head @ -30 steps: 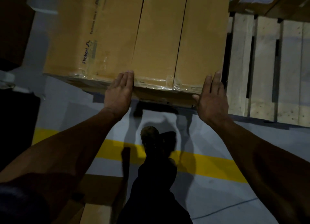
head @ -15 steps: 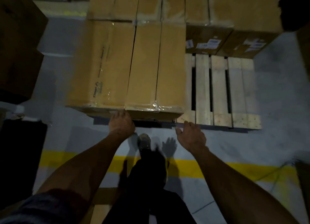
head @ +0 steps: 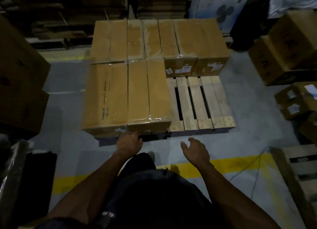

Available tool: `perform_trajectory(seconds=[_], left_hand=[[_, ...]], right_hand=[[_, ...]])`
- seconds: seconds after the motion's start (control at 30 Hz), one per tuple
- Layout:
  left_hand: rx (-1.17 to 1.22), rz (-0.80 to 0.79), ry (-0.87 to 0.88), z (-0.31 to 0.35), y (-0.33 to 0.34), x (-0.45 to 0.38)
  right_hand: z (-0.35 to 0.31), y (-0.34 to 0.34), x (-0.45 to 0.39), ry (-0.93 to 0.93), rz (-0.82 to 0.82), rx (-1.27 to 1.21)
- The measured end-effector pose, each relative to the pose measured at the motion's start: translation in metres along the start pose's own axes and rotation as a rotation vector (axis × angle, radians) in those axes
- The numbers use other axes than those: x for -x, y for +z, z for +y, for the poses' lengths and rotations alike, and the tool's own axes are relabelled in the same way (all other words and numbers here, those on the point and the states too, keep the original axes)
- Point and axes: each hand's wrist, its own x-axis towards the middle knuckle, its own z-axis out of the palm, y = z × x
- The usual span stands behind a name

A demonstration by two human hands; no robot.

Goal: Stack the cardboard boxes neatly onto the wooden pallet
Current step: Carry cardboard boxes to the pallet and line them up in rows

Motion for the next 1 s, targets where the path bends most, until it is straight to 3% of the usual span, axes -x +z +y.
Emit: perform_trajectory(seconds=[0.4, 0.57, 0.8, 1.0], left_hand=[[-0.039, 0.059, 0.359, 0.034, -0.059, -0.042], [-0.146, -0.019, 0.507, 0.069, -0.061, -0.063], [-0.210, -0.133, 0.644, 0.153, -0.048, -0.089], [-0.285, -0.157, 0.666, 0.272, -0.025, -0.104]], right_hand=[[-0.004, -0.036, 0.015, 0.198, 0.194, -0.191], [0.016, -0.037, 0.030, 0.325, 0.255, -0.259], [0.090, -0.061, 0.034, 0.469, 0.315, -0.362], [0.188, -0.114, 0.004, 0.501, 0.347, -0.406]])
